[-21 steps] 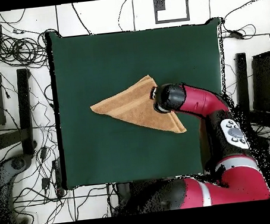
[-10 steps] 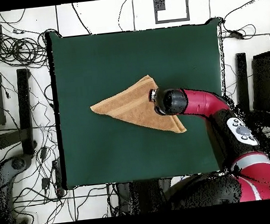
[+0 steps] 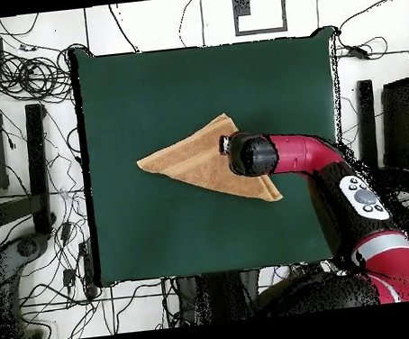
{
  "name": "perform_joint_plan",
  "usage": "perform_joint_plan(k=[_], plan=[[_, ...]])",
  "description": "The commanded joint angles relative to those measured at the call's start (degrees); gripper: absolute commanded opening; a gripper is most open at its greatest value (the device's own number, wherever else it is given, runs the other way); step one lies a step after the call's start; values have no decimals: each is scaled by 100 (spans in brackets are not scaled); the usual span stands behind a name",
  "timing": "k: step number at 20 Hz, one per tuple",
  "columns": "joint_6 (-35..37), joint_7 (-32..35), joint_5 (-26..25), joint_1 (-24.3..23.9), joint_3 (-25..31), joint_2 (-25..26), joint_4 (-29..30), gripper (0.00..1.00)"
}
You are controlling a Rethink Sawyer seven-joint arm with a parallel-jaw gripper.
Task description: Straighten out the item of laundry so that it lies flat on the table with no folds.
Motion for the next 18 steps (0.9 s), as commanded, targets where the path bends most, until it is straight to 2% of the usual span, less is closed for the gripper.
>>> perform_joint_plan(k=[1,18], plan=[[-273,-383,-402,253,670,18,538,100],[-97,-372,-487,168,681,278,436,100]])
